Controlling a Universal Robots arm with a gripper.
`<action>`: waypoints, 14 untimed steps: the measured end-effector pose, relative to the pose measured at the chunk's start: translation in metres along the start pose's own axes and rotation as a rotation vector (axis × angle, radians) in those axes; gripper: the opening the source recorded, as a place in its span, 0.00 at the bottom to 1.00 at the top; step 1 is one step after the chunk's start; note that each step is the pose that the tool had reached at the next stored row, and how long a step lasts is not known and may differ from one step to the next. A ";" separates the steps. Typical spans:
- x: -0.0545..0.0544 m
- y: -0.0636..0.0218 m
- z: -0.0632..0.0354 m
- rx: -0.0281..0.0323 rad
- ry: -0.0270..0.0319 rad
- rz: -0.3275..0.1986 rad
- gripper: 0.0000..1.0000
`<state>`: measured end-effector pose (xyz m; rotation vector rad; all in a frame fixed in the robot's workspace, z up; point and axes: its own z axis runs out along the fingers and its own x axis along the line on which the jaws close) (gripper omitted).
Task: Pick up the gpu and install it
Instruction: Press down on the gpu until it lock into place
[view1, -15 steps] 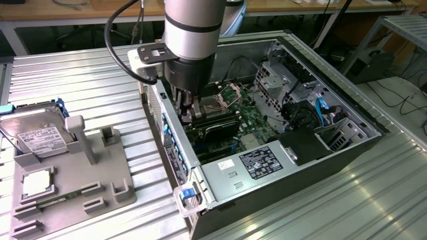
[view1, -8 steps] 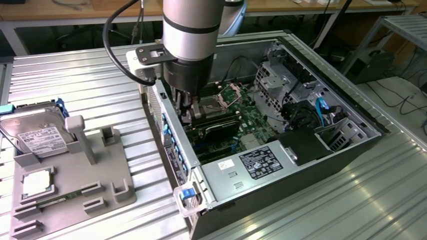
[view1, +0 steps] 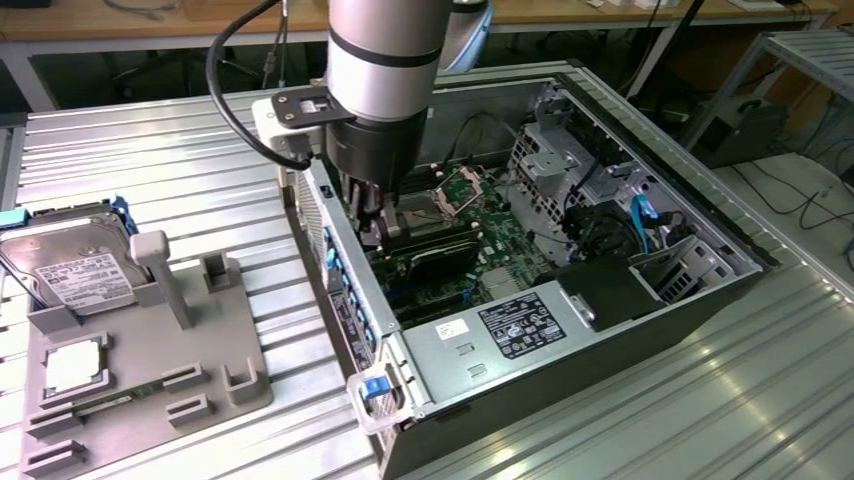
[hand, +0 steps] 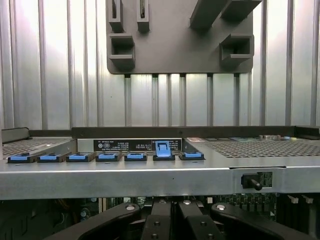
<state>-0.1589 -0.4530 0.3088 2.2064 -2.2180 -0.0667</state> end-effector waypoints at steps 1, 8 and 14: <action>0.000 -0.0005 -0.0001 -0.0016 0.0001 0.000 0.11; 0.000 -0.0069 0.0073 -0.0025 0.0001 0.000 0.11; 0.000 -0.0082 -0.0016 -0.0028 0.0001 0.000 0.11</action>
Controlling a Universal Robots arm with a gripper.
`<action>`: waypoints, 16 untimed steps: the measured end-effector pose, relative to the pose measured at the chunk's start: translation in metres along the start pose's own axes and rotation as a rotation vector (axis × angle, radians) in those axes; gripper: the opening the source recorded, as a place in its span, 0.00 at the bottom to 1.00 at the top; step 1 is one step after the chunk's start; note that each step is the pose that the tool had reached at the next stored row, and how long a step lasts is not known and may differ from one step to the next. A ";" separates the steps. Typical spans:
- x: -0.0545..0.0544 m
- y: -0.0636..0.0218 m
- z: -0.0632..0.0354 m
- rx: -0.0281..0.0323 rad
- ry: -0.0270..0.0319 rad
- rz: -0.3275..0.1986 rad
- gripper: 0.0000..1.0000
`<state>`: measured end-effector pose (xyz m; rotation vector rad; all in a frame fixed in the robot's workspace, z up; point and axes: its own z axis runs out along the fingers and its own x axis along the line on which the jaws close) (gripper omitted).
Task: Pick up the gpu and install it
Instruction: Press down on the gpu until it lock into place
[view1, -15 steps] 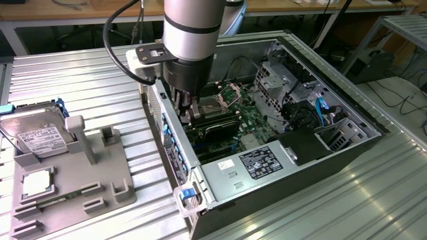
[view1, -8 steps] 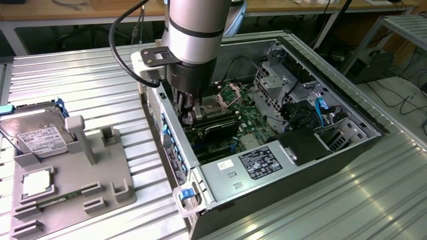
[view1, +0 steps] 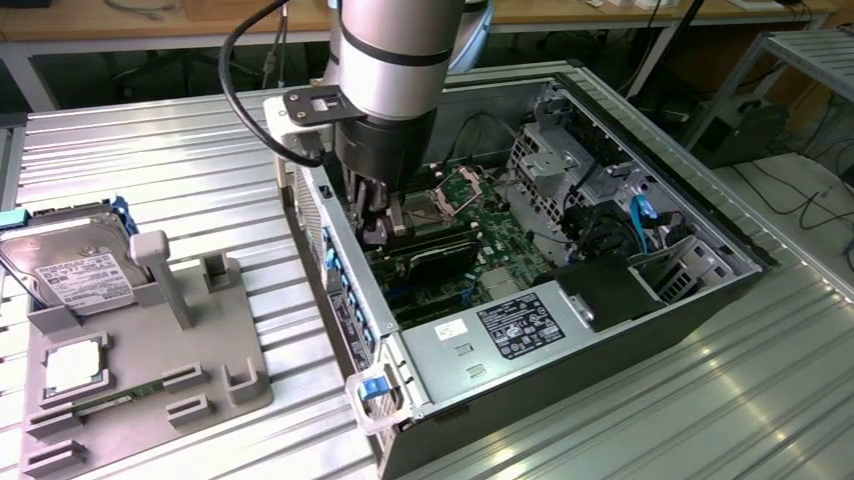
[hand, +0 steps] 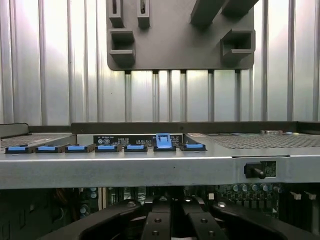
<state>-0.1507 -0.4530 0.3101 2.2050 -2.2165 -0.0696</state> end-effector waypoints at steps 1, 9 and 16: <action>0.000 0.0002 -0.0047 0.0000 0.0001 0.000 0.11; 0.000 0.0007 -0.0080 -0.0001 0.0000 0.000 0.11; 0.000 0.0061 -0.0057 -0.0001 -0.0001 0.000 0.11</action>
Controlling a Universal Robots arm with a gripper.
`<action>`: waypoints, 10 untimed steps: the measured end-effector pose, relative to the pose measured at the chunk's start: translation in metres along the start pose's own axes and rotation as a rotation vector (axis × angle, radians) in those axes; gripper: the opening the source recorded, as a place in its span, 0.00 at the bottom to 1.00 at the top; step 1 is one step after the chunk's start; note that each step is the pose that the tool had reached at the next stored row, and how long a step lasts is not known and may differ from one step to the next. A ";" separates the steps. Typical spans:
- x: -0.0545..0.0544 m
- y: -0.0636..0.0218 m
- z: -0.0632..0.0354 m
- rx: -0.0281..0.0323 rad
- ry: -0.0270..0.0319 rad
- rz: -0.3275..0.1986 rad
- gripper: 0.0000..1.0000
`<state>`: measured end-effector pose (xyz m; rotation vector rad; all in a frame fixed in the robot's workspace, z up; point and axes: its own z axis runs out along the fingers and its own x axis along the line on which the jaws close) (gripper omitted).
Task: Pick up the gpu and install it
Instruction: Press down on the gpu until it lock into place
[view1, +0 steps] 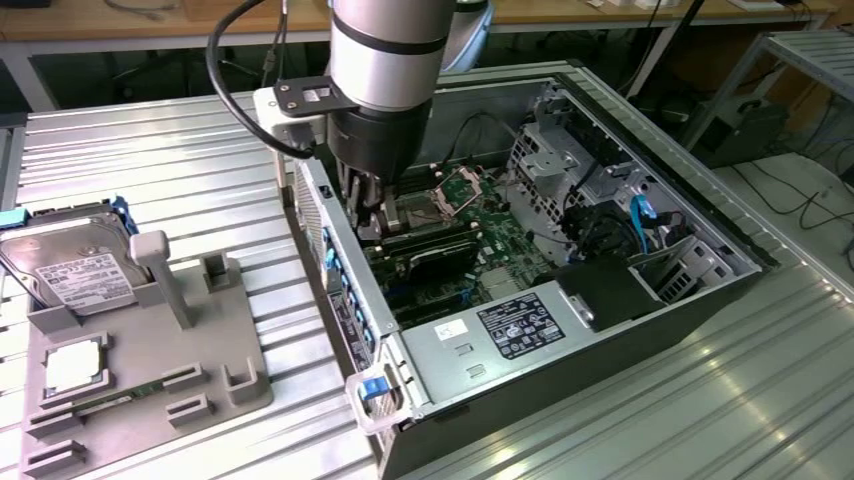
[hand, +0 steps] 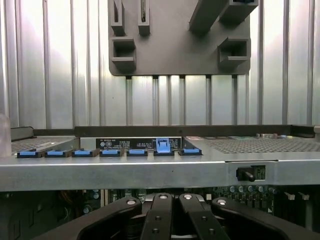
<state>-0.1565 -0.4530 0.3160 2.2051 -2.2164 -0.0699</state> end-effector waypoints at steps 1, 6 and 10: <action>0.000 0.0000 0.0006 0.0000 0.0000 0.000 0.11; 0.000 0.0000 0.0067 -0.0005 0.0008 0.000 0.11; 0.000 -0.0001 0.0084 0.0001 -0.0008 0.000 0.11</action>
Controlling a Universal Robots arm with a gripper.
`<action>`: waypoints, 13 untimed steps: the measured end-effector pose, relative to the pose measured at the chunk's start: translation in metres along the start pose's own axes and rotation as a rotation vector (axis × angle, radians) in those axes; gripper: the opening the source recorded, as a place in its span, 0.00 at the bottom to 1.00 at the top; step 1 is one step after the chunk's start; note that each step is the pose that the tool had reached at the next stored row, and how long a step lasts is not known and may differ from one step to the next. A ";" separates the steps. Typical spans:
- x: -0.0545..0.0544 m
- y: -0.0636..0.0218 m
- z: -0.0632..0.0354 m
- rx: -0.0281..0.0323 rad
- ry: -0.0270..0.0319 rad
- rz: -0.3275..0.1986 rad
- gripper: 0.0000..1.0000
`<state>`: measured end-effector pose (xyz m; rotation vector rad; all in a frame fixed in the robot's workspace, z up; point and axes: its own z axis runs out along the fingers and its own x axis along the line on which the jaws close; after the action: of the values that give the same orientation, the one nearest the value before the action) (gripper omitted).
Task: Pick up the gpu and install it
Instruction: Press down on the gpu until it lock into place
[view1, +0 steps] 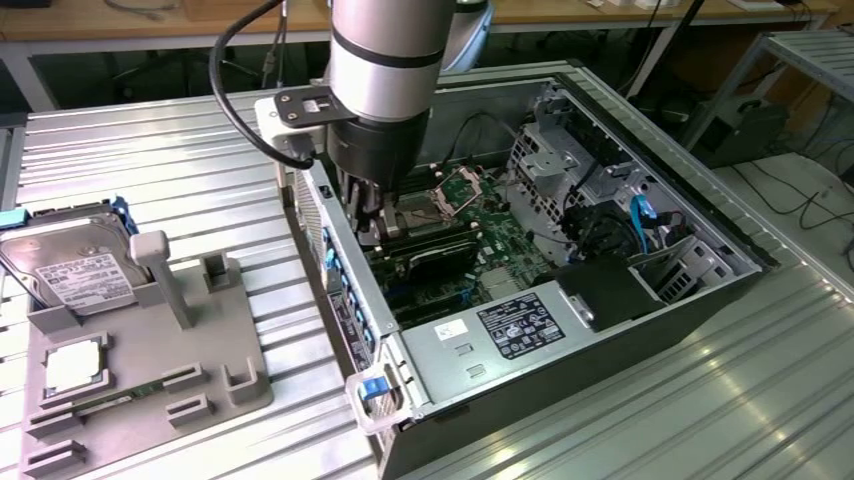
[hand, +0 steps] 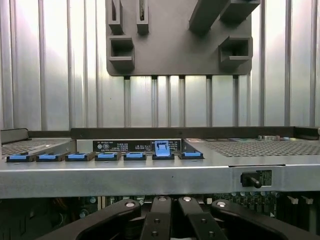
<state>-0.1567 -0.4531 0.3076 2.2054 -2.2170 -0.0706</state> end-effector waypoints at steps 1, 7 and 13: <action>0.000 -0.0002 -0.0014 0.0006 -0.0011 0.000 0.11; 0.000 -0.0082 -0.0089 -0.0002 0.0003 0.000 0.11; 0.000 -0.0186 -0.0065 -0.0001 -0.0001 0.000 0.11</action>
<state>-0.1378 -0.4532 0.3134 2.2054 -2.2170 -0.0707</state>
